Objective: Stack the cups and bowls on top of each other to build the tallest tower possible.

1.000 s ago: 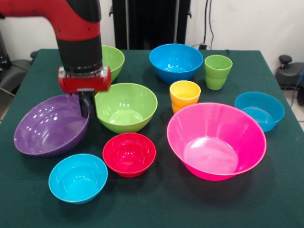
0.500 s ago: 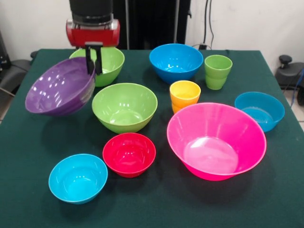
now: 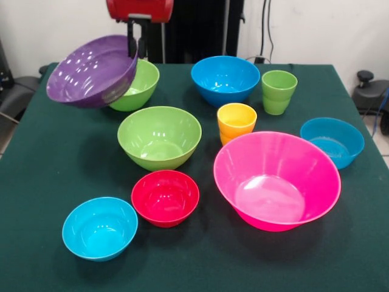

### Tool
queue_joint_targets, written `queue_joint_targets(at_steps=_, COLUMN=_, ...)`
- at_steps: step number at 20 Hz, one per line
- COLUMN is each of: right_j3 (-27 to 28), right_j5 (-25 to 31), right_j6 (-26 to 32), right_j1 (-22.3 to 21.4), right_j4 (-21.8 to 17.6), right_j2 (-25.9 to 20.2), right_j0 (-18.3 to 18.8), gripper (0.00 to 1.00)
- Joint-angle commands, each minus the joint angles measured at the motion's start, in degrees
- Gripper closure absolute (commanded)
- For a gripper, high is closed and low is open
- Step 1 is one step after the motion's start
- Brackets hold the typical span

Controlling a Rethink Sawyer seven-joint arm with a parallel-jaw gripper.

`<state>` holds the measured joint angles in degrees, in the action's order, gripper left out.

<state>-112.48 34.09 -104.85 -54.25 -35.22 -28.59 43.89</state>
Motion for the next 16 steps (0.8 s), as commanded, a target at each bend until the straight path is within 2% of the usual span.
queue_joint_targets(at_steps=1, right_j3=-7.7, right_j5=-3.1, right_j6=-11.3, right_j1=-4.7, right_j4=2.3, right_j2=4.7, right_j0=-4.2, gripper=1.0)
queue_joint_targets(at_steps=6, right_j3=-9.2, right_j5=-5.7, right_j6=-13.7, right_j1=-4.4, right_j4=2.7, right_j2=7.6, right_j0=-6.8, gripper=1.0)
queue_joint_targets(at_steps=16, right_j3=-8.4, right_j5=-11.3, right_j6=-17.3, right_j1=0.4, right_j4=2.7, right_j2=12.1, right_j0=-12.0, gripper=1.0)
